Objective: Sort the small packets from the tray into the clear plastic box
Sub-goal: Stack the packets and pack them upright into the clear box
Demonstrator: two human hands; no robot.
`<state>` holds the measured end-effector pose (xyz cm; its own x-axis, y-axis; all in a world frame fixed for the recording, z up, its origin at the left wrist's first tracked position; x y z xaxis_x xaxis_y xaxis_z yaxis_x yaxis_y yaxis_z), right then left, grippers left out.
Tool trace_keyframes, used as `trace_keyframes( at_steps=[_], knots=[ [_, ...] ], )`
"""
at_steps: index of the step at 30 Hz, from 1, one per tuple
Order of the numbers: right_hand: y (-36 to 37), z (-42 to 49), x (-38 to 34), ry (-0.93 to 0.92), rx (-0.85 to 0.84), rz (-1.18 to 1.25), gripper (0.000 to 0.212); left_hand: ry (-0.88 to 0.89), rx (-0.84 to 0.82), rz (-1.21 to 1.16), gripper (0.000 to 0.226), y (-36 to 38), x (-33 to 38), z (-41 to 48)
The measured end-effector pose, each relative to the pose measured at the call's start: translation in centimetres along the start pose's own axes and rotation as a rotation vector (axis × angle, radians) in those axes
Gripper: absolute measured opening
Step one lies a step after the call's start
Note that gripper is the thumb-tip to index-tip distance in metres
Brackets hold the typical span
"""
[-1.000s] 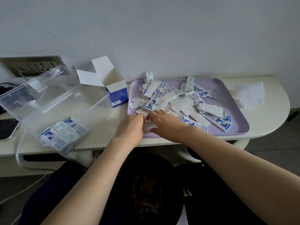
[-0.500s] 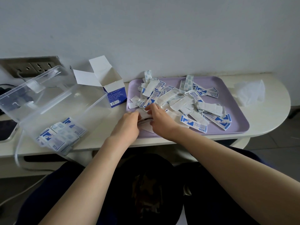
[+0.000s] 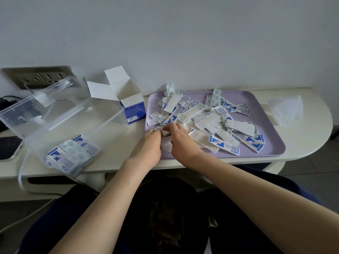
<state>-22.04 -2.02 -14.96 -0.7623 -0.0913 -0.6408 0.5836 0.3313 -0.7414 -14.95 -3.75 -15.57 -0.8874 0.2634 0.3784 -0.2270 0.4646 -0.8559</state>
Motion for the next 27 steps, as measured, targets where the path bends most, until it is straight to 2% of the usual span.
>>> trace_keyframes(
  at_steps=[2, 5, 7, 10, 14, 17, 19, 22, 27],
  knots=[
    [-0.2, 0.1, 0.1, -0.001, 0.034, -0.046, 0.052, 0.007, 0.036, -0.004, 0.037, -0.4, 0.2, -0.3],
    [-0.2, 0.3, 0.2, 0.013, 0.036, -0.315, 0.039, -0.004, 0.047, 0.056, 0.032, -0.6, 0.4, -0.6],
    [0.2, 0.3, 0.1, 0.025, -0.001, -0.469, 0.032, -0.032, -0.019, 0.166, 0.029, 0.2, 0.5, -0.7],
    [0.4, 0.3, -0.4, -0.010, -0.004, -0.602, 0.027, -0.017, -0.121, 0.260, 0.036, 1.6, 0.9, -0.8],
    [-0.3, -0.1, -1.4, -0.043, 0.045, -0.666, 0.023, 0.008, -0.088, 0.276, 0.033, 0.9, 1.6, -1.6],
    [-1.5, -0.5, -2.2, -0.032, 0.103, -0.643, 0.027, -0.004, -0.022, 0.239, 0.030, -0.6, 1.5, -2.2],
    [-1.9, -0.7, -2.9, -0.053, 0.066, -0.558, 0.021, -0.008, -0.017, 0.199, 0.033, -1.0, 1.0, -2.5],
    [-2.3, -1.1, -2.7, -0.063, 0.000, -0.469, 0.024, 0.031, -0.041, 0.219, 0.039, -1.2, 0.7, -2.9],
    [-0.7, -1.6, -3.9, -0.143, -0.109, -0.443, 0.033, 0.090, -0.088, 0.186, 0.030, -1.6, -0.3, -4.5]
  ],
)
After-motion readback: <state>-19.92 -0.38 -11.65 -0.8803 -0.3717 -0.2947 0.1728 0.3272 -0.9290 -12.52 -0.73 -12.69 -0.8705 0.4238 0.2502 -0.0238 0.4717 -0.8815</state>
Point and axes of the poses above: each hand's wrist, its own z-axis towards the middle knuckle, its own y-axis out of the palm, x = y × z, the point moved 10 cm from there along z, towards the middle knuckle, and after that the axes turned 14 degrees about -x, right-handed, at the moved point
